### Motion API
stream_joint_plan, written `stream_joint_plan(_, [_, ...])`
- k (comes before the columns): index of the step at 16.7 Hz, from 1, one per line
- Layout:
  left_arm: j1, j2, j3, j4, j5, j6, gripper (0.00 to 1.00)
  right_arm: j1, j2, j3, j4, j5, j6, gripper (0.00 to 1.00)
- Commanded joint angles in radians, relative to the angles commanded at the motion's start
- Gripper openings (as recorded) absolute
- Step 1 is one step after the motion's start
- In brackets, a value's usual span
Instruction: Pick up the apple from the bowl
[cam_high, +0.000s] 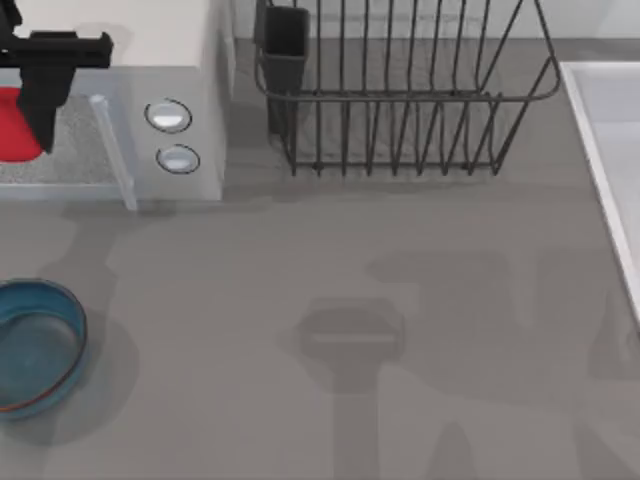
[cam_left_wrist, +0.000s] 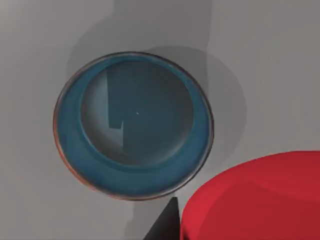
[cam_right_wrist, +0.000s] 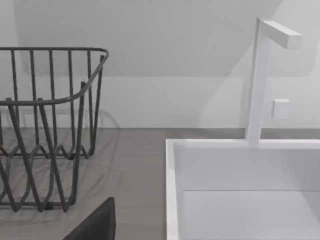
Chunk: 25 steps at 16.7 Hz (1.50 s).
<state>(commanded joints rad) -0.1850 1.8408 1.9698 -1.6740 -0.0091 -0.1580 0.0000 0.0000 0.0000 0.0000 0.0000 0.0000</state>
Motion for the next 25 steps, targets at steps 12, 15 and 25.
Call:
stream_joint_plan(12, [-0.385, 0.361, 0.207, 0.123, 0.013, -0.383, 0.0, 0.0, 0.0, 0.0, 0.0, 0.0, 0.0, 1.0])
stream_joint_plan(15, [-0.384, 0.359, 0.167, 0.163, 0.013, -0.382, 0.0, 0.0, 0.0, 0.0, 0.0, 0.0, 0.0, 1.0])
stream_joint_plan(25, [-0.385, 0.362, -0.225, 0.561, 0.012, -0.382, 0.0, 0.0, 0.0, 0.0, 0.0, 0.0, 0.0, 1.0])
